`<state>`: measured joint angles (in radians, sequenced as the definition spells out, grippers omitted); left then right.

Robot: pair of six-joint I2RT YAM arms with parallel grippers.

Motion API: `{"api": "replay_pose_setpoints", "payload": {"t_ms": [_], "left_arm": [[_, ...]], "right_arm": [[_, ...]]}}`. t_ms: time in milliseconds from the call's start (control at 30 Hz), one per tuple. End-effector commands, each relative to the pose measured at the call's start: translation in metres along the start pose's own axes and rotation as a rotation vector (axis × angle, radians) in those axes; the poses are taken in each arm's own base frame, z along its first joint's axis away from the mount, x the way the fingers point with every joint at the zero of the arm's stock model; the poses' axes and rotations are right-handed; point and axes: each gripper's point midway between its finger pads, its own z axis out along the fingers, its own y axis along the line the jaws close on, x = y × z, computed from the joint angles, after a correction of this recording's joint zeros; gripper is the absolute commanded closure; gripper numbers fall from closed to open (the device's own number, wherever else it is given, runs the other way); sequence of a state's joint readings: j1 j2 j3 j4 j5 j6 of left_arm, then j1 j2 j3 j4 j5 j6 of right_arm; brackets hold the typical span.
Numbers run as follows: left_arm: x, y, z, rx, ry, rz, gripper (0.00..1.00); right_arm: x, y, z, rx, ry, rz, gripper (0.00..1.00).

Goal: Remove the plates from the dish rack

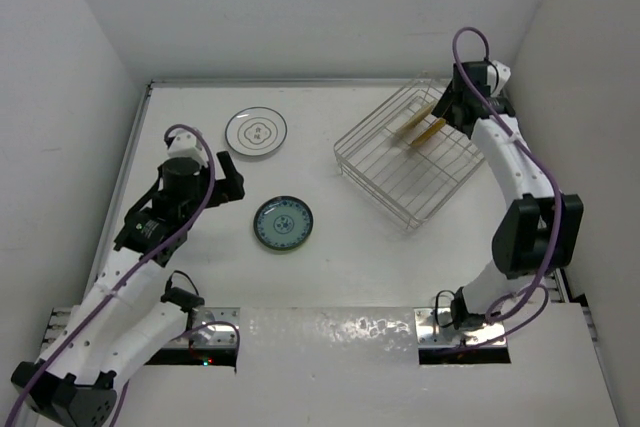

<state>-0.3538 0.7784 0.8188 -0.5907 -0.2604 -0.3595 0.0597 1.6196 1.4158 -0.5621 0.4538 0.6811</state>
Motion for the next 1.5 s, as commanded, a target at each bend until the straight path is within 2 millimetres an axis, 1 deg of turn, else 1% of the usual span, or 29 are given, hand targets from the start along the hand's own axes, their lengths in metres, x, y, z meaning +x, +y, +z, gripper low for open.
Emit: {"api": "replay_pose_setpoints", "payload": {"t_ms": [0, 33, 100, 133, 167, 233, 267, 333, 367, 400, 467, 600, 667, 700, 800, 833, 900, 1000, 1033, 1100, 1133, 1200, 1267, 1300, 1333, 1367, 1400, 1433, 1467], "left_arm": [[-0.004, -0.002, 0.005, 0.005, -0.016, 0.029, 0.0], [-0.002, -0.003, 0.006, 0.012, -0.009, 0.032, 0.0], [-0.001, -0.004, 0.007, 0.019, -0.006, 0.033, 0.0], [-0.001, -0.005, 0.006, 0.021, -0.007, 0.032, 0.0], [-0.002, -0.006, 0.006, 0.026, -0.008, 0.033, 0.0], [-0.002, -0.006, 0.006, 0.028, -0.009, 0.033, 0.0], [-0.001, -0.005, 0.006, 0.027, -0.009, 0.032, 0.0], [-0.002, -0.006, 0.005, 0.033, -0.012, 0.032, 0.0], [-0.001, -0.006, 0.005, 0.032, -0.01, 0.032, 0.0], [-0.001, -0.006, 0.005, 0.034, -0.01, 0.032, 0.0], [-0.001, -0.007, 0.006, 0.035, -0.008, 0.034, 0.0], [-0.001, -0.008, 0.006, 0.039, -0.007, 0.034, 0.0], [-0.001, -0.007, 0.006, 0.037, -0.008, 0.033, 0.0], [-0.002, -0.007, 0.005, 0.037, -0.01, 0.033, 0.0], [-0.001, -0.007, 0.005, 0.034, -0.01, 0.034, 0.0], [-0.002, -0.006, 0.005, 0.032, -0.01, 0.034, 0.0], [-0.002, -0.006, 0.006, 0.028, -0.011, 0.034, 0.0], [-0.003, -0.006, 0.005, 0.029, -0.013, 0.033, 0.0], [-0.003, -0.006, 0.006, 0.028, -0.012, 0.035, 0.0], [-0.004, -0.007, 0.005, 0.031, -0.014, 0.037, 0.0], [-0.005, -0.007, 0.005, 0.034, -0.013, 0.038, 0.0], [-0.006, -0.009, 0.004, 0.042, -0.014, 0.041, 0.0], [-0.016, -0.018, -0.001, 0.082, -0.028, 0.035, 0.0], [-0.021, -0.025, -0.004, 0.112, -0.032, 0.015, 0.0], [-0.033, -0.045, -0.012, 0.208, -0.044, 0.0, 0.0], [-0.041, -0.059, -0.018, 0.273, -0.053, -0.014, 0.0], [-0.047, -0.074, -0.024, 0.345, -0.052, -0.045, 0.0], [-0.06, -0.103, -0.037, 0.495, -0.06, -0.057, 0.0], [-0.069, -0.128, -0.047, 0.63, -0.055, -0.085, 0.0]], "right_arm": [[-0.025, 0.021, 0.006, -0.027, -0.027, 0.017, 0.24], [-0.018, 0.022, 0.019, -0.001, -0.002, 0.007, 0.25], [-0.019, 0.025, 0.027, 0.012, 0.012, 0.01, 0.26], [-0.017, 0.027, 0.033, 0.019, 0.025, 0.01, 0.28], [-0.011, 0.032, 0.043, 0.02, 0.047, 0.008, 0.28], [-0.004, 0.037, 0.054, 0.015, 0.074, 0.004, 0.3], [0.006, 0.039, 0.065, 0.025, 0.097, 0.001, 0.34], [0.01, 0.042, 0.073, 0.025, 0.112, 0.002, 0.43], [0.016, 0.042, 0.08, 0.038, 0.128, 0.006, 0.51], [0.019, 0.041, 0.081, 0.044, 0.133, 0.01, 0.54], [0.025, 0.039, 0.083, 0.053, 0.135, 0.028, 0.67], [0.021, 0.036, 0.081, 0.067, 0.104, 0.08, 0.73], [0.019, 0.035, 0.078, 0.08, 0.094, 0.106, 0.81], [0.016, 0.033, 0.074, 0.086, 0.086, 0.122, 0.84], [0.013, 0.029, 0.067, 0.094, 0.069, 0.172, 0.88], [0.006, 0.03, 0.062, 0.089, 0.052, 0.198, 0.9], [-0.002, 0.031, 0.055, 0.086, 0.039, 0.215, 0.91], [-0.021, 0.032, 0.038, 0.08, 0.016, 0.238, 0.91], [-0.033, 0.034, 0.029, 0.062, -0.007, 0.254, 0.91], [-0.044, 0.029, 0.016, 0.072, -0.034, 0.265, 0.91], [-0.057, 0.027, 0.004, 0.063, -0.063, 0.28, 0.91], [-0.068, 0.019, -0.011, 0.079, -0.085, 0.275, 0.91], [-0.084, 0.013, -0.035, 0.066, -0.115, 0.26, 0.91], [-0.087, 0.01, -0.043, 0.058, -0.124, 0.242, 0.91], [-0.084, 0.008, -0.048, 0.051, -0.12, 0.224, 0.91], [-0.089, 0.005, -0.065, 0.024, -0.143, 0.232, 0.91], [-0.088, 0.006, -0.073, -0.009, -0.144, 0.197, 0.91], [-0.08, 0.008, -0.072, -0.044, -0.144, 0.163, 0.91], [-0.08, 0.014, -0.092, -0.11, -0.161, 0.106, 0.91]]}}
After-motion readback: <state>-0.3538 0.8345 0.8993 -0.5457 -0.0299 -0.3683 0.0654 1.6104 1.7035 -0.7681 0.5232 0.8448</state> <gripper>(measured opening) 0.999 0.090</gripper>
